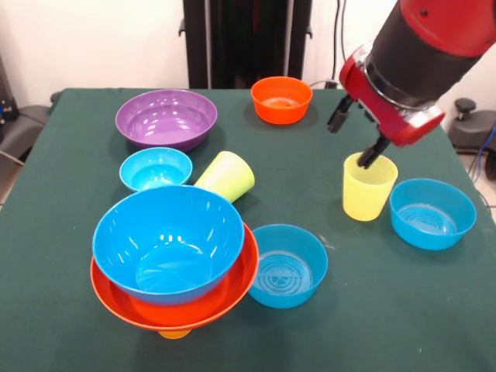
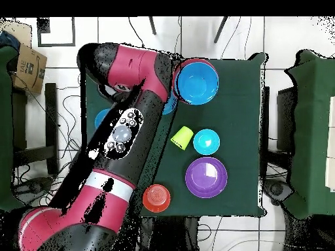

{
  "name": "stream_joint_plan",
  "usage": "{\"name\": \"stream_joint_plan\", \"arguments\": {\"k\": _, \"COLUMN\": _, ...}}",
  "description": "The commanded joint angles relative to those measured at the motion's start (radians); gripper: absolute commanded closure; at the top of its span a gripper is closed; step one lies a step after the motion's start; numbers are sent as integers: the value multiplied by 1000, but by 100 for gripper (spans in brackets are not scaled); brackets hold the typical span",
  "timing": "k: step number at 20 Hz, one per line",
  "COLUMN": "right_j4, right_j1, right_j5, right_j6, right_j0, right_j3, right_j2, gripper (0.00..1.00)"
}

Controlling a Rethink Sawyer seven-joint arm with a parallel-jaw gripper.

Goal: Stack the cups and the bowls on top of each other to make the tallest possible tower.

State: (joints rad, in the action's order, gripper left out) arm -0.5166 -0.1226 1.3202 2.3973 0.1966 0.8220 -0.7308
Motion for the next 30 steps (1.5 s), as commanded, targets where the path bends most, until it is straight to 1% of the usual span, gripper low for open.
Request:
{"name": "stream_joint_plan", "arguments": {"k": 1, "right_j4": 133, "right_j1": -87, "right_j5": -117, "right_j6": -551, "right_j0": -62, "right_j3": -21, "right_j2": 282, "gripper": 0}}
{"name": "stream_joint_plan", "arguments": {"k": 5, "right_j4": 157, "right_j1": -99, "right_j5": -92, "right_j6": -674, "right_j0": -100, "right_j3": -39, "right_j2": 371, "gripper": 0}}
{"name": "stream_joint_plan", "arguments": {"k": 7, "right_j4": 166, "right_j1": -96, "right_j5": -93, "right_j6": -730, "right_j0": -117, "right_j3": -54, "right_j2": 408, "gripper": 0}}
{"name": "stream_joint_plan", "arguments": {"k": 10, "right_j4": 173, "right_j1": -96, "right_j5": -115, "right_j6": -802, "right_j0": -140, "right_j3": -51, "right_j2": 461, "gripper": 0}}
{"name": "stream_joint_plan", "arguments": {"k": 11, "right_j4": 174, "right_j1": -94, "right_j5": -125, "right_j6": -855, "right_j0": -156, "right_j3": -55, "right_j2": 490, "gripper": 0}}
{"name": "stream_joint_plan", "arguments": {"k": 12, "right_j4": 176, "right_j1": -94, "right_j5": -125, "right_j6": -878, "right_j0": -164, "right_j3": -54, "right_j2": 505, "gripper": 0}}
{"name": "stream_joint_plan", "arguments": {"k": 13, "right_j4": 177, "right_j1": -94, "right_j5": -116, "right_j6": -927, "right_j0": -181, "right_j3": -58, "right_j2": 528, "gripper": 0}}
{"name": "stream_joint_plan", "arguments": {"k": 15, "right_j4": 178, "right_j1": -88, "right_j5": -86, "right_j6": -988, "right_j0": -208, "right_j3": -79, "right_j2": 560, "gripper": 0}}
{"name": "stream_joint_plan", "arguments": {"k": 17, "right_j4": 179, "right_j1": -87, "right_j5": -59, "right_j6": -1026, "right_j0": -230, "right_j3": -95, "right_j2": 583, "gripper": 0}}
{"name": "stream_joint_plan", "arguments": {"k": 20, "right_j4": 182, "right_j1": -96, "right_j5": -45, "right_j6": -1049, "right_j0": -249, "right_j3": -95, "right_j2": 602, "gripper": 0}}
{"name": "stream_joint_plan", "arguments": {"k": 21, "right_j4": 180, "right_j1": -108, "right_j5": -45, "right_j6": -1053, "right_j0": -255, "right_j3": -78, "right_j2": 611, "gripper": 0}}
{"name": "stream_joint_plan", "arguments": {"k": 23, "right_j4": 187, "right_j1": -120, "right_j5": -30, "right_j6": -1055, "right_j0": -262, "right_j3": -76, "right_j2": 616, "gripper": 0}}
{"name": "stream_joint_plan", "arguments": {"k": 29, "right_j4": 212, "right_j1": -118, "right_j5": 102, "right_j6": -1042, "right_j0": -292, "right_j3": -181, "right_j2": 628, "gripper": 0}}
{"name": "stream_joint_plan", "arguments": {"k": 30, "right_j4": 216, "right_j1": -118, "right_j5": 111, "right_j6": -1042, "right_j0": -296, "right_j3": -187, "right_j2": 632, "gripper": 0}}
